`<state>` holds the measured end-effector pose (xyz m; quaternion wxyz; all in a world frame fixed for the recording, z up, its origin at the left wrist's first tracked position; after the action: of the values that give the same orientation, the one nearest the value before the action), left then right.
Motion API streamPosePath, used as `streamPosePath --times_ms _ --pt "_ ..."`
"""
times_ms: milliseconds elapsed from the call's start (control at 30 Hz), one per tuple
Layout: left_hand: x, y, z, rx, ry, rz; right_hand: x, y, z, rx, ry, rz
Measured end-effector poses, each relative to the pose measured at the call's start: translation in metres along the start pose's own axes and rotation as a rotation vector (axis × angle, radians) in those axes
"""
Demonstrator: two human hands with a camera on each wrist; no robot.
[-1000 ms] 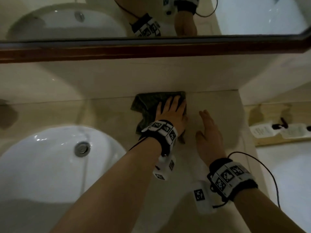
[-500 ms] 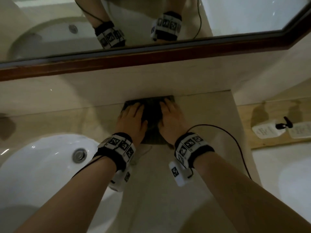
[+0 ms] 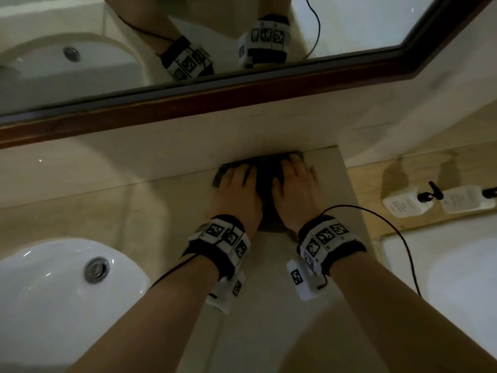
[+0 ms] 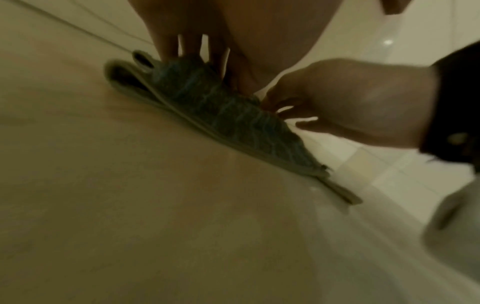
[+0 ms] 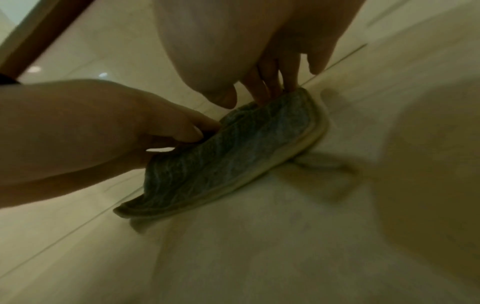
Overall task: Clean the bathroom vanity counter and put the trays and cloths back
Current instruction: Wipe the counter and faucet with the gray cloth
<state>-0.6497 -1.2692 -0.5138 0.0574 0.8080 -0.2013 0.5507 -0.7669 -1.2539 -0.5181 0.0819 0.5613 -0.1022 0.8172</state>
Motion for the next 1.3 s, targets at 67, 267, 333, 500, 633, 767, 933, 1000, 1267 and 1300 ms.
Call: streamPosePath --times_ms 67,267,333,500,633,767,933,1000,1267,1300 --pt "-0.01 0.011 -0.033 -0.053 0.009 0.04 0.015 0.006 -0.031 -0.074 -0.024 -0.024" --pt "-0.035 0.028 -0.081 -0.046 0.046 0.087 0.036 0.021 -0.075 -0.151 -0.016 -0.053" --pt "-0.037 0.026 -0.078 -0.042 0.092 0.097 0.036 0.02 -0.072 -0.167 0.014 -0.076" --pt "-0.03 0.023 -0.064 -0.087 0.154 0.058 0.027 0.02 -0.055 -0.189 -0.058 -0.049" --pt "-0.025 0.024 -0.067 -0.02 0.118 0.035 0.029 0.015 -0.053 -0.192 -0.087 -0.038" --pt "-0.029 0.031 -0.083 0.009 0.122 0.041 0.035 0.02 -0.071 -0.141 -0.067 -0.105" --pt "-0.032 0.034 -0.09 -0.049 0.151 0.078 0.044 0.021 -0.08 -0.186 -0.086 -0.126" --pt "-0.03 0.031 -0.084 -0.061 0.158 0.09 0.046 0.02 -0.072 -0.208 -0.087 -0.138" --pt "-0.025 0.027 -0.07 -0.027 0.102 0.083 0.034 0.011 -0.063 -0.115 -0.159 -0.027" --pt "-0.026 0.03 -0.075 -0.04 0.099 0.081 0.037 0.011 -0.069 -0.117 -0.165 -0.04"
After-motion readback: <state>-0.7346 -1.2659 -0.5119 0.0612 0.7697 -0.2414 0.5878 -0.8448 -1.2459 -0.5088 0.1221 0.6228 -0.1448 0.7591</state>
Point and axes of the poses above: each hand's wrist, its own y-axis towards the middle knuckle, its own x-axis out of the back of the hand, z = x × y, the point moved 9 cm from there along y, towards the middle knuckle, and after that the axes turned 6 degrees about -z, right-handed, at the moved point
